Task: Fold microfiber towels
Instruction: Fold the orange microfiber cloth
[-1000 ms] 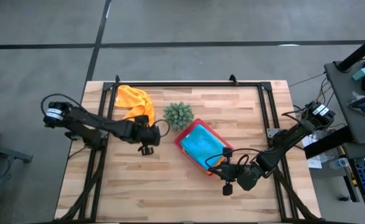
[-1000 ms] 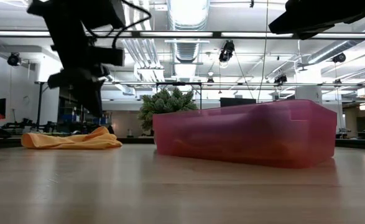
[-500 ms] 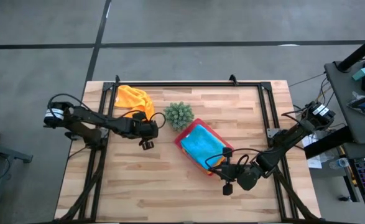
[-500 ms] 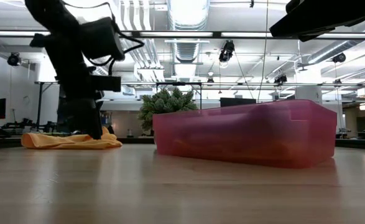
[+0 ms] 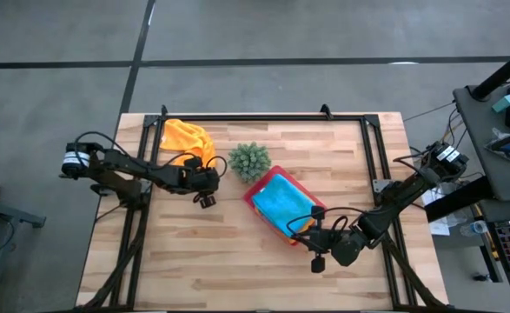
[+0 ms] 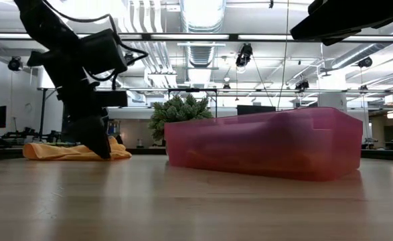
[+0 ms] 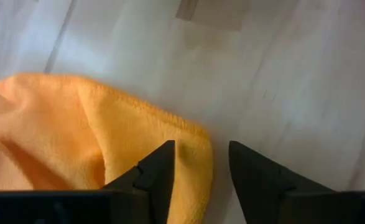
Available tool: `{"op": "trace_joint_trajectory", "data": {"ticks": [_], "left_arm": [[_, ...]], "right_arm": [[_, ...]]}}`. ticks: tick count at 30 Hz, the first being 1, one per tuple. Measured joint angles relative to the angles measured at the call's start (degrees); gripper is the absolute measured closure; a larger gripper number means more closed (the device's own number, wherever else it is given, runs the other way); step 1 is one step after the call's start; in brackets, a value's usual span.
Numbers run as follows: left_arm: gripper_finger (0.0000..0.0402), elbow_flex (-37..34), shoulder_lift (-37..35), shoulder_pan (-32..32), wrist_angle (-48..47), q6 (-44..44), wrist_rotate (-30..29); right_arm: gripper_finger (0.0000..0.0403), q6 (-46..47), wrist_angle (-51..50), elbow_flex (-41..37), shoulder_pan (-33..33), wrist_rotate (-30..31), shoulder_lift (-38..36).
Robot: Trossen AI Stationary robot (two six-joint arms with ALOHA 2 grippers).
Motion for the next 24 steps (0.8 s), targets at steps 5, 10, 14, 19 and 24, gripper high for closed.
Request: {"op": "trace_joint_trajectory", "data": {"ticks": [5, 10, 14, 19, 24], "left_arm": [[0.0304, -0.3, 0.0, 0.1, 0.5, -1.1, 0.0], [0.0369, -0.3, 0.0, 0.1, 0.5, -1.1, 0.0], [0.0396, -0.2, 0.0, 0.0, 0.4, -1.8, 1.2], [0.0401, 1.4, 0.0, -2.3, 0.5, -4.2, 9.8], [0.0401, 3.4, -0.1, -8.2, 0.5, -6.2, 12.3]], "right_arm": [[0.0394, 0.0, 0.0, 0.0, 0.0, 0.0, 0.0], [0.0394, 0.0, 0.0, 0.0, 0.0, 0.0, 0.0], [0.0394, 0.7, 0.0, 0.0, 0.0, 0.0, 0.0], [0.0394, 4.7, 0.1, 0.0, 0.0, 0.0, 0.4], [0.0385, 8.8, 0.2, 0.4, -0.8, -0.1, 2.5]]}}
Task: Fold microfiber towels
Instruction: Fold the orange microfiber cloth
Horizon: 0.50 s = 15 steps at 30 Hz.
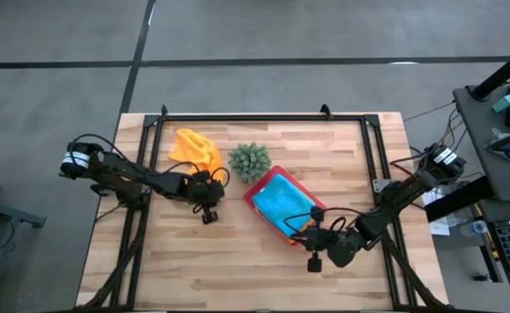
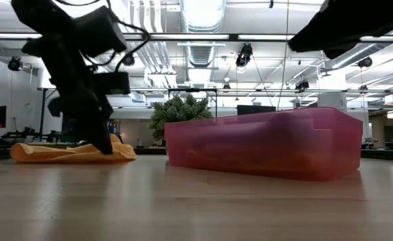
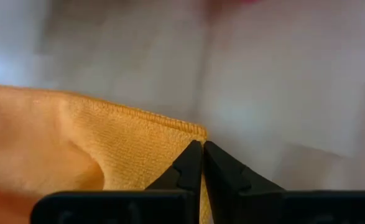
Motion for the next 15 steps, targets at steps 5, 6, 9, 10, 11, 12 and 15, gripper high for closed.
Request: {"op": "trace_joint_trajectory", "data": {"ticks": [5, 6, 9, 10, 11, 12, 15], "left_arm": [[0.0401, 2.7, -2.1, -7.2, -0.5, -3.9, 2.1], [0.0401, 3.3, -2.8, -8.7, -0.7, -4.5, 2.7], [0.0401, 5.4, -5.2, -12.9, -0.5, -7.1, 3.9], [0.0401, 6.2, -6.3, -14.1, -0.8, -7.8, 3.8], [0.0401, 7.2, -7.2, -15.2, -0.4, -8.4, 3.6], [0.0401, 8.0, -8.1, -16.3, 0.4, -8.5, 3.1], [0.0402, 9.6, -10.8, -18.9, 3.9, -7.9, -0.2]], "right_arm": [[0.0341, 0.1, 0.0, 1.6, -1.4, -0.1, 1.9], [0.033, 0.1, -0.3, 1.9, -1.6, 0.0, 1.9], [0.03, -1.5, -0.1, 3.1, -2.0, 0.0, 2.3], [0.0291, -2.1, -0.1, 3.3, -2.0, 0.0, 2.3], [0.0283, -2.8, -0.3, 3.6, -2.0, 0.0, 2.3], [0.0275, -3.2, -0.2, 4.0, -2.0, 0.0, 2.3], [0.0256, -4.6, 0.3, 4.8, -2.0, 0.0, 2.6]]}}
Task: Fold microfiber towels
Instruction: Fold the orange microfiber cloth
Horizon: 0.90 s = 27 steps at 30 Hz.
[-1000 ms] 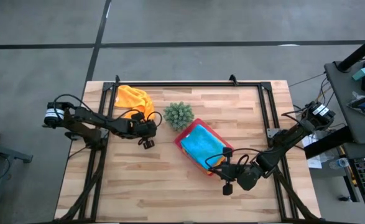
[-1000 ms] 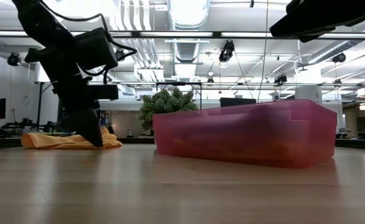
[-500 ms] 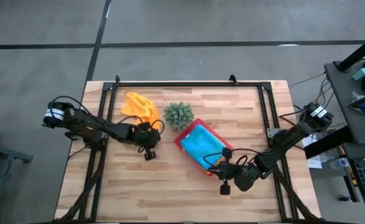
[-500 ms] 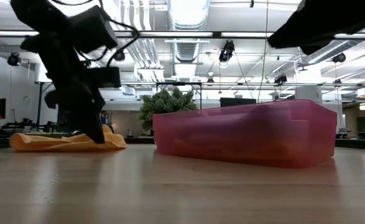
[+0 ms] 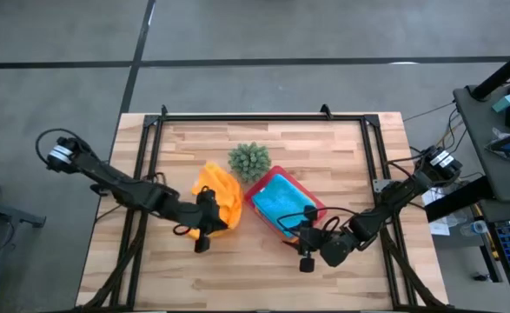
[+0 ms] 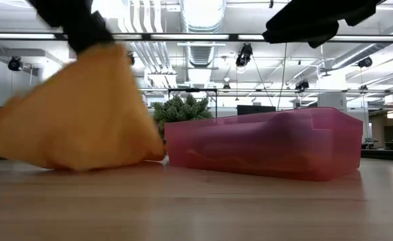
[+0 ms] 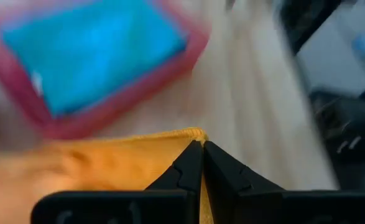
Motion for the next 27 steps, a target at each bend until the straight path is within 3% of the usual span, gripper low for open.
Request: {"op": "trace_joint_trajectory", "data": {"ticks": [6, 10, 16, 22, 27], "left_arm": [[0.0402, 0.2, -3.4, -1.9, 14.2, 5.5, -9.9], [0.0402, 0.2, -2.9, -1.9, 24.1, 9.6, -11.4], [0.0402, 0.2, 0.2, -2.0, 31.4, 13.2, -11.2], [0.0402, 0.1, 4.6, -2.0, 38.2, 14.5, -11.2], [0.0402, 0.1, 7.3, -2.0, 38.3, 17.3, -1.9]], "right_arm": [[0.0239, -3.4, 4.8, 1.3, 0.0, 0.0, 2.2], [0.0239, -8.4, 10.9, 1.9, -0.2, 0.4, 4.0], [0.0238, -14.4, 15.0, 4.2, -0.3, 6.5, 6.3], [0.0239, -18.4, 15.1, 8.7, -1.0, 6.7, 8.4], [0.0238, -22.1, 14.3, 11.5, -1.2, 6.6, 9.9]]}}
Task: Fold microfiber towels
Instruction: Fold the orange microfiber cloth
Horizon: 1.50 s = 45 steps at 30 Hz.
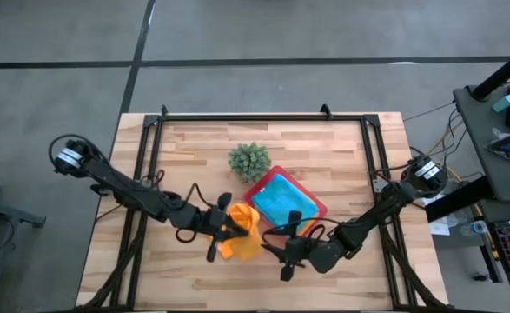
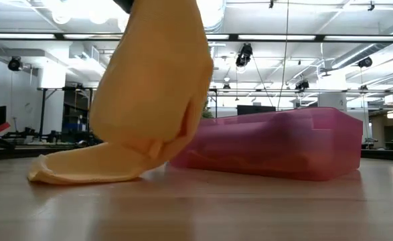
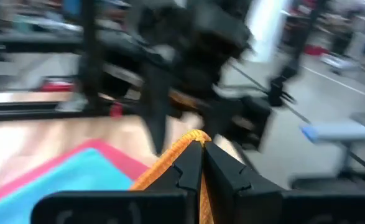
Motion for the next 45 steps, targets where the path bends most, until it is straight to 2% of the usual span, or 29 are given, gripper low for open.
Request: {"op": "trace_joint_trajectory", "data": {"ticks": [4, 7, 10, 16, 19, 22, 28, 32, 37, 40, 45], "left_arm": [[0.0401, 0.0, 1.8, -0.1, -0.2, 0.7, 7.4], [0.0401, 0.0, 2.8, -0.1, -0.2, 0.7, 10.4], [0.0401, 0.0, 3.5, -0.1, -0.3, 0.7, 11.3], [0.0401, 0.0, 3.7, -0.1, -0.2, 0.6, 13.1], [0.0401, 0.0, 3.7, -0.1, -0.3, 0.6, 13.2], [0.0401, 0.0, 3.7, -0.1, -0.2, 0.5, 13.1], [0.0399, 0.0, 3.7, 0.4, -0.2, -1.4, 11.3], [0.0371, 0.0, 3.7, 0.7, -0.5, -1.4, 11.3], [0.032, 0.2, 1.8, 0.8, -9.3, -1.4, 11.2], [0.0298, 0.0, 0.6, 0.8, -15.7, -1.6, 11.2], [0.0279, -0.2, 1.6, 0.8, -21.5, -8.9, 11.1]], "right_arm": [[0.0238, -2.5, -0.2, 2.0, -0.3, -1.3, 0.9], [0.0238, -3.1, -0.4, 3.1, -1.4, -8.2, 1.5], [0.0239, -2.2, -2.3, 4.5, -3.2, -16.7, 2.1], [0.0239, -1.8, -4.8, 5.7, -6.5, -19.6, 2.6], [0.0244, -2.4, -4.8, 5.7, -7.9, -27.1, 2.6], [0.0267, -2.5, -4.6, 5.7, -9.0, -32.9, 2.6], [0.038, -5.8, -4.6, 5.6, -9.1, -33.6, 2.6], [0.0393, -6.1, -8.3, 5.6, -7.9, -33.0, 2.1], [0.0394, -2.8, -20.1, 5.6, -4.6, -21.2, -0.2], [0.0394, 3.0, -29.5, 5.6, -2.5, -16.9, -2.0], [0.0394, 15.1, -40.6, 5.6, 1.1, -15.6, -3.0]]}}
